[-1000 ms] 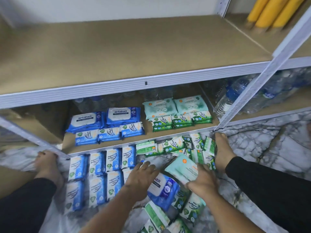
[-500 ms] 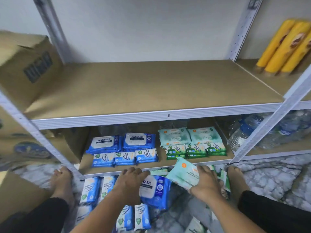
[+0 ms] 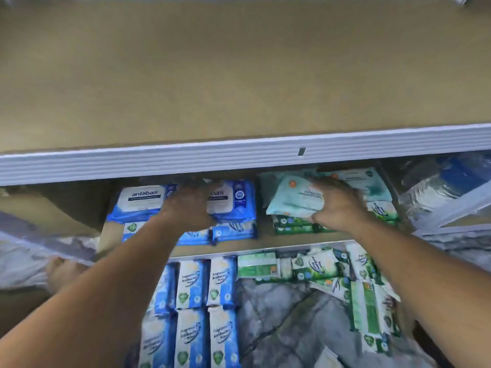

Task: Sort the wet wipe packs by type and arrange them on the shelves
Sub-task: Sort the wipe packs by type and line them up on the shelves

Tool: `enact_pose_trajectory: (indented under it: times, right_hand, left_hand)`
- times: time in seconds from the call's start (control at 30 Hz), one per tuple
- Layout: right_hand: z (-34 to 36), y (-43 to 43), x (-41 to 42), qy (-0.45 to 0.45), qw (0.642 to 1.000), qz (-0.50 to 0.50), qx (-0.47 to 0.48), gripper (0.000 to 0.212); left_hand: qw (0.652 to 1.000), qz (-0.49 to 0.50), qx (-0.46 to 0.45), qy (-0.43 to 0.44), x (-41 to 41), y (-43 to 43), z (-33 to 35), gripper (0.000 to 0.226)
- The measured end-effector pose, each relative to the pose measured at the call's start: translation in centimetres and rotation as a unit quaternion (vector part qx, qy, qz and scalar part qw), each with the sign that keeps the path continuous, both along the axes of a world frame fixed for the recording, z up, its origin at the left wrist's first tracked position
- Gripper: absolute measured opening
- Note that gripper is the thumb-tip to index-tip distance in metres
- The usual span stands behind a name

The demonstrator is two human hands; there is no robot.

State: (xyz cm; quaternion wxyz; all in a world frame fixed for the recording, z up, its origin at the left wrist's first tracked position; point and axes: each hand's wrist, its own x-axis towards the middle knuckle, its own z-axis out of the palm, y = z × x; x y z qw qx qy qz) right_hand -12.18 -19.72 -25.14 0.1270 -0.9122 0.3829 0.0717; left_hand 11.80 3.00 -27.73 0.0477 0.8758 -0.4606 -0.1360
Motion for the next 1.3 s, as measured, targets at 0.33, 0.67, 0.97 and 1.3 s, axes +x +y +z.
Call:
enact_pose_trajectory:
  times: [0.33, 0.67, 0.97, 1.3]
  right_hand:
    - [-3.4, -3.9, 5.0, -0.027, 0.999, 0.012, 0.044, 0.099]
    - [-5.0, -6.1, 5.8, -0.068, 0.995, -0.022, 0.065, 0.108]
    - [-6.4, -6.5, 7.2, -0.067, 0.995, 0.029, 0.071, 0.099]
    - [-7.6, -7.8, 7.8, -0.008, 0.994, 0.082, 0.065, 0.094]
  left_hand:
    - [0.999, 0.023, -0.044, -0.010, 2.5, -3.2, -4.0, 0.090]
    - [0.996, 0.036, -0.081, -0.006, 3.4, -3.9, -7.4, 0.085]
    - [0.998, 0.048, -0.051, -0.008, 2.8, -4.8, -7.8, 0.095]
    - [0.997, 0.042, -0.070, -0.013, 3.2, -4.8, -8.3, 0.094]
